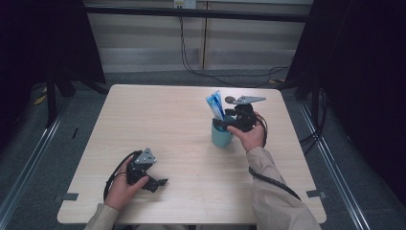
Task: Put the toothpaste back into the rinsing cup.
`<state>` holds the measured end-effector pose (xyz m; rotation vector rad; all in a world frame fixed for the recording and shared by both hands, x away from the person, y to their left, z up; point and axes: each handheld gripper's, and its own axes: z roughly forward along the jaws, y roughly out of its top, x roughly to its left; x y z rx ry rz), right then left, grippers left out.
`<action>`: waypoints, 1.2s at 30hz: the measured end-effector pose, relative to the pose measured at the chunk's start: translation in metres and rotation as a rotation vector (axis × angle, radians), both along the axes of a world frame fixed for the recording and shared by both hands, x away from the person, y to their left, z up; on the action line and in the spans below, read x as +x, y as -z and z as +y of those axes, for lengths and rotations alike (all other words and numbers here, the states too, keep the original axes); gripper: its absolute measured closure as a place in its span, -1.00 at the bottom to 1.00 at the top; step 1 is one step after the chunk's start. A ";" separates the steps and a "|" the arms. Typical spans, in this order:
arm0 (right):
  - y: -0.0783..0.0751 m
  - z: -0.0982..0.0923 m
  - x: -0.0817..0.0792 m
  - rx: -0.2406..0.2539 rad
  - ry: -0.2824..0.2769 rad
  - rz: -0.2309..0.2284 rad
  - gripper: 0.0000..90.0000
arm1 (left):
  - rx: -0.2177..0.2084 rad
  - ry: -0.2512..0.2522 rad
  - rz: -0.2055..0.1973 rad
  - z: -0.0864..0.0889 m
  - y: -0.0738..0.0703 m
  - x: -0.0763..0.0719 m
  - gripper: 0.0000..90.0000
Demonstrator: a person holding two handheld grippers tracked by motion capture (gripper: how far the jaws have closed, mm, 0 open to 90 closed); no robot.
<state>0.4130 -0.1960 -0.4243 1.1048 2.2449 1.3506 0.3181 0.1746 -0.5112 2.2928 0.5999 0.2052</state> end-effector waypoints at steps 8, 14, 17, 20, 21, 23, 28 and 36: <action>-0.001 -0.001 -0.002 0.011 -0.012 0.019 -0.53 | -0.002 0.000 0.000 0.000 0.000 0.000 -1.00; -0.003 -0.002 -0.005 -0.002 -0.025 0.032 -0.60 | 0.000 -0.001 0.000 0.000 0.000 0.000 -1.00; -0.006 -0.003 -0.008 0.007 -0.032 0.041 -0.63 | 0.000 0.000 0.000 0.000 0.000 0.000 -1.00; -0.007 -0.004 -0.010 0.008 -0.034 0.052 -0.64 | -0.002 0.000 0.000 0.000 0.000 0.000 -1.00; -0.009 -0.005 -0.011 0.007 -0.037 0.048 -0.64 | -0.002 0.000 0.000 0.000 0.000 0.000 -1.00; -0.010 -0.006 -0.013 0.006 -0.048 0.053 -0.65 | -0.002 0.000 0.000 0.000 0.000 0.000 -1.00; -0.011 -0.008 -0.016 0.002 -0.049 0.065 -0.65 | -0.002 -0.001 0.000 0.000 0.000 0.000 -1.00; -0.016 -0.012 -0.022 -0.004 -0.067 0.073 -0.65 | -0.002 0.000 0.000 0.000 0.000 0.000 -1.00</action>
